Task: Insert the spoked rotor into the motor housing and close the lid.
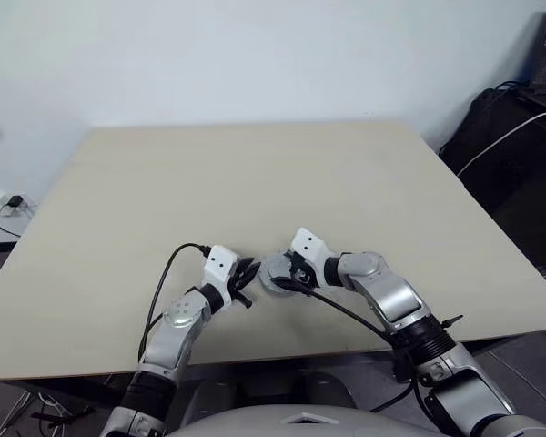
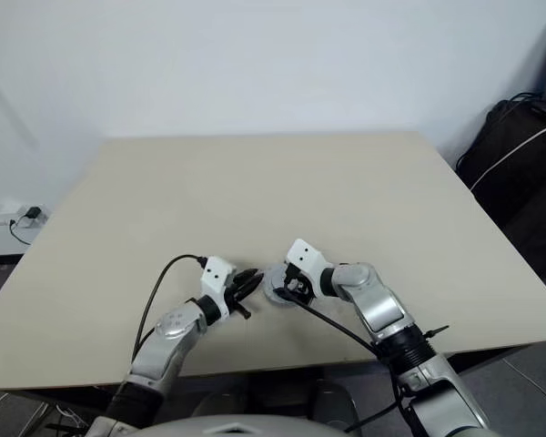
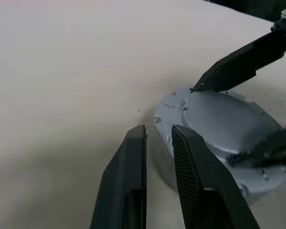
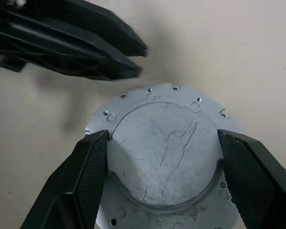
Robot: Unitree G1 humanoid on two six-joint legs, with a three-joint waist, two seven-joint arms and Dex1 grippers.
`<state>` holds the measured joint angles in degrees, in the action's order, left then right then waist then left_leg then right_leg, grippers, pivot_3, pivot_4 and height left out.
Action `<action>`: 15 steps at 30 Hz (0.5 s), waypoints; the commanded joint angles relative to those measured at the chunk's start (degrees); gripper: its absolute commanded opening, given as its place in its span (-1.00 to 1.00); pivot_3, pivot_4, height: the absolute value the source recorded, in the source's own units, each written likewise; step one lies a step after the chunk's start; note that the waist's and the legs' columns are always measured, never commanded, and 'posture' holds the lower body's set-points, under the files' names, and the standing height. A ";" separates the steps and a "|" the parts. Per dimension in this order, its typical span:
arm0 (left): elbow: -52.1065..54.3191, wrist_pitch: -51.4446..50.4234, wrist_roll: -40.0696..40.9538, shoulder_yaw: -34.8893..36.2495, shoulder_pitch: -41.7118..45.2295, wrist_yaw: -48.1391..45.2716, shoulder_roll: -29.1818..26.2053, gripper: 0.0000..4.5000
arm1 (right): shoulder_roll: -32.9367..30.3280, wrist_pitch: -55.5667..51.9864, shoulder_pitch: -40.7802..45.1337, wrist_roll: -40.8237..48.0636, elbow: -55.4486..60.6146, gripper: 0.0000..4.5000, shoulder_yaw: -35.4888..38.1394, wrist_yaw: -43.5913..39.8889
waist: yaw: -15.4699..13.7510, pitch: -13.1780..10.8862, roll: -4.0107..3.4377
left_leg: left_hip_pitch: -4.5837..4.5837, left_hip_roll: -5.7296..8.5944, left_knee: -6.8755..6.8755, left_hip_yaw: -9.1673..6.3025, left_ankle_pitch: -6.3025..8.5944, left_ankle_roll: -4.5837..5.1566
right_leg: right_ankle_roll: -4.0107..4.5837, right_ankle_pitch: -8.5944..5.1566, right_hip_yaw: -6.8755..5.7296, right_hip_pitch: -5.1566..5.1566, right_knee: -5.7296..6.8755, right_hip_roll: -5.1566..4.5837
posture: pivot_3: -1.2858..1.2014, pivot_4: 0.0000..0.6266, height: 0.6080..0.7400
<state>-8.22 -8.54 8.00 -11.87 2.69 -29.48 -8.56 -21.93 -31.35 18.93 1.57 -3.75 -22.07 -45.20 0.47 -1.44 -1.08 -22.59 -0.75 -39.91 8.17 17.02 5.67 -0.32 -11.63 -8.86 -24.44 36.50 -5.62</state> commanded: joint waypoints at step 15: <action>-2.49 -12.88 -1.57 -2.81 7.39 -3.01 0.68 -0.60 | -0.52 -0.71 -0.04 -1.79 0.60 0.44 -0.27 2.02 | -0.10 0.08 0.09 | 0.02 0.00 -0.03 -0.02 -0.07 -0.07 | 0.01 -0.01 0.04 0.00 0.11 -0.04 | 0.03 -1.00 1.00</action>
<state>-10.43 -19.93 7.20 -13.15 9.62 -32.40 -8.02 -21.87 -31.61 18.90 1.39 -3.61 -22.14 -44.58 0.37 -1.36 -0.99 -22.56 -0.75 -39.94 8.15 16.95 5.60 -0.31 -11.63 -8.82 -24.45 36.61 -5.66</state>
